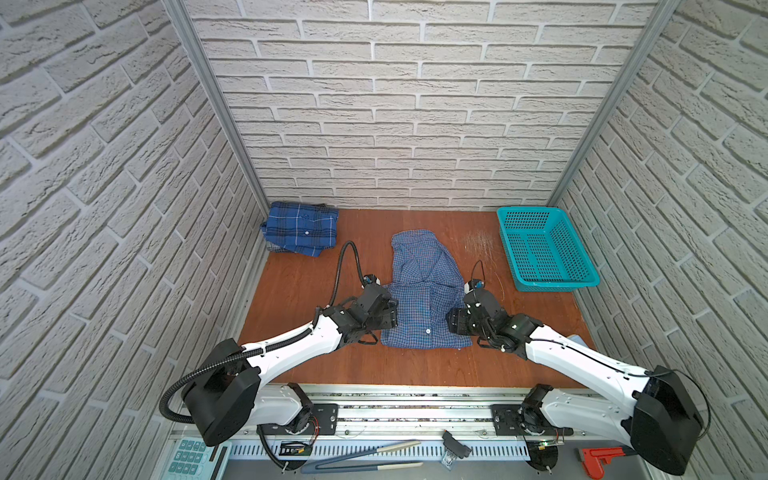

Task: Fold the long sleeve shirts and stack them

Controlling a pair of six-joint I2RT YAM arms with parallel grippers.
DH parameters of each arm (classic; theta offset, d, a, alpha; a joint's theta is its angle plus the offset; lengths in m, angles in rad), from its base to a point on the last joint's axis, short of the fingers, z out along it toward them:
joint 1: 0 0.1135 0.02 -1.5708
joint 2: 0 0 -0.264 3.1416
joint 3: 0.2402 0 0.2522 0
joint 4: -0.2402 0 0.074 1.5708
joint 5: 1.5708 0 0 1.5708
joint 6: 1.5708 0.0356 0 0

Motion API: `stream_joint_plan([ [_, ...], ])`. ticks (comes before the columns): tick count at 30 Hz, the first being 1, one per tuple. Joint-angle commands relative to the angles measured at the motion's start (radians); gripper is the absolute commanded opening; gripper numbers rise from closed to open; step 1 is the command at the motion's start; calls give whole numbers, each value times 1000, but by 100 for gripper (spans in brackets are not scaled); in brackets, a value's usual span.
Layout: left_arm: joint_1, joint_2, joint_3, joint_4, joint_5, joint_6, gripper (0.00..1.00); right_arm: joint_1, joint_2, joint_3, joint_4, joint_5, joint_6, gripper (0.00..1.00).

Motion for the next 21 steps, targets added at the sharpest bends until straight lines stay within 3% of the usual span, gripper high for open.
stream_joint_plan([
  [1, -31, -45, -90, 55, 23, -50, 79, -14, 3, -80, -3, -25, 10, 83],
  [4, -52, -52, -159, 140, 48, -102, 83, -16, -14, -156, 93, -138, -3, 84],
  [9, -54, -23, -205, 270, 90, -124, 91, -16, -24, -235, 196, -185, 28, 85],
  [14, -66, 55, -196, 344, 134, -117, 85, -18, 15, -268, 323, -267, 47, 79],
  [16, -79, 70, -192, 390, 133, -129, 80, -17, 35, -261, 352, -305, 64, 70],
  [18, -84, 91, -182, 415, 153, -137, 68, -18, 45, -243, 342, -307, 81, 60],
  [19, -85, 98, -173, 418, 167, -137, 58, -18, 42, -232, 333, -306, 88, 49],
  [21, -85, 84, -162, 414, 183, -137, 29, -16, 20, -203, 291, -302, 99, 33],
])
